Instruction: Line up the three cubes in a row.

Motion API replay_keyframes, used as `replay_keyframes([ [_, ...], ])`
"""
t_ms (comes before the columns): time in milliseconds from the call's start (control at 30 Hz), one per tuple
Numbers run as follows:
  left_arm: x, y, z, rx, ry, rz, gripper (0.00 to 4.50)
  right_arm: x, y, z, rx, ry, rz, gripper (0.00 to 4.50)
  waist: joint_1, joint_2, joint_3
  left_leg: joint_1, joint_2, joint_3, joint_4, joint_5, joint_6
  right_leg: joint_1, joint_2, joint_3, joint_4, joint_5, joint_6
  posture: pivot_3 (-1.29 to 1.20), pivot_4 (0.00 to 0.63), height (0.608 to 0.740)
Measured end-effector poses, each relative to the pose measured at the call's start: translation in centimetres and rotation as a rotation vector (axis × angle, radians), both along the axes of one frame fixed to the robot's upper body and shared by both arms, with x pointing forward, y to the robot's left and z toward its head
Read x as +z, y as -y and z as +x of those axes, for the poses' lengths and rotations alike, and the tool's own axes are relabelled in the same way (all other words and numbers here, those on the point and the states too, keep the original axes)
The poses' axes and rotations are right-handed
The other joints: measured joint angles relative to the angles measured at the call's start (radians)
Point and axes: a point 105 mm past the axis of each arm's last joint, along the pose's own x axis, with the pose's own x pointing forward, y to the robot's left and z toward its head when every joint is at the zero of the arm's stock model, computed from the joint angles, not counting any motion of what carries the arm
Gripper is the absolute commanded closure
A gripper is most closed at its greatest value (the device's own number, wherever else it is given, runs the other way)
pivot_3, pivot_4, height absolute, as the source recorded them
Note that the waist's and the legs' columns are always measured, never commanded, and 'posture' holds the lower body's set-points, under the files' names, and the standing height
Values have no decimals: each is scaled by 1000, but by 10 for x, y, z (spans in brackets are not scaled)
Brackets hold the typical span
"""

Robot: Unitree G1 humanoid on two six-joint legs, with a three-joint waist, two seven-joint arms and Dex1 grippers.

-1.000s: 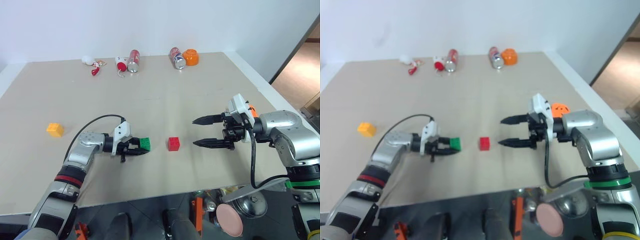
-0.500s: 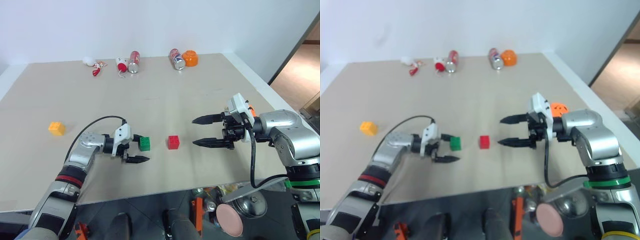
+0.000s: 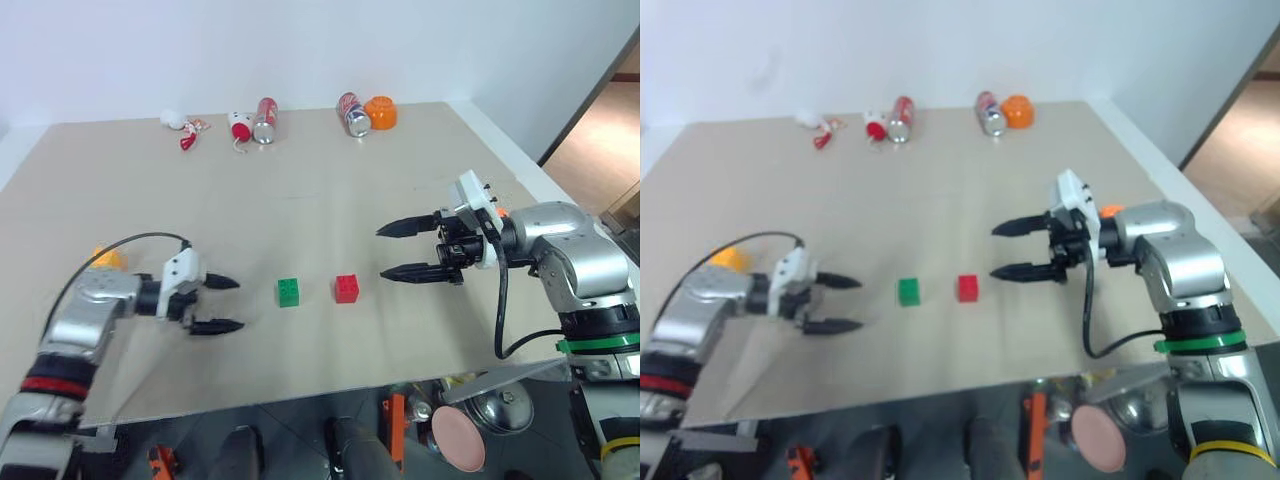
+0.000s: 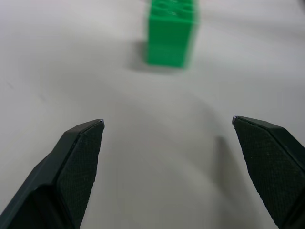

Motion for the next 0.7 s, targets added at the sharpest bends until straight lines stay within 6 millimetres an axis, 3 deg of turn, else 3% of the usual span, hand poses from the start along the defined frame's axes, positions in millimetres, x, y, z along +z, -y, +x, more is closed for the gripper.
replay_keyframes([
  [167,25,-18,9,184,73,-101,25,4,-10,8,0,36,36,577,1,0,0,0,1,0,-1,0,0,-2,1,0,1,-1,-1,0,150,740],
  [233,47,-22,28,389,172,-249,25,8,-26,18,-36,77,105,577,1,0,0,0,1,0,0,0,0,-1,2,0,2,-1,-1,0,150,740],
  [333,53,-29,39,604,203,-364,25,13,-40,32,-110,130,157,577,-3,0,0,2,2,1,1,0,1,-1,2,1,3,0,-1,0,150,740],
  [400,45,-35,38,728,183,-393,25,16,-48,37,-140,159,184,577,-4,0,0,3,2,1,1,0,1,0,3,2,3,1,0,0,150,740],
  [600,-6,-67,32,1245,88,-339,25,28,-70,50,-196,207,258,577,1,-1,0,2,2,0,1,0,1,0,4,3,4,1,0,0,150,740],
  [700,-5,-68,24,1341,106,-311,25,30,-73,48,-182,193,265,577,2,-2,-1,2,1,0,1,0,0,1,4,3,4,1,0,0,150,740],
])
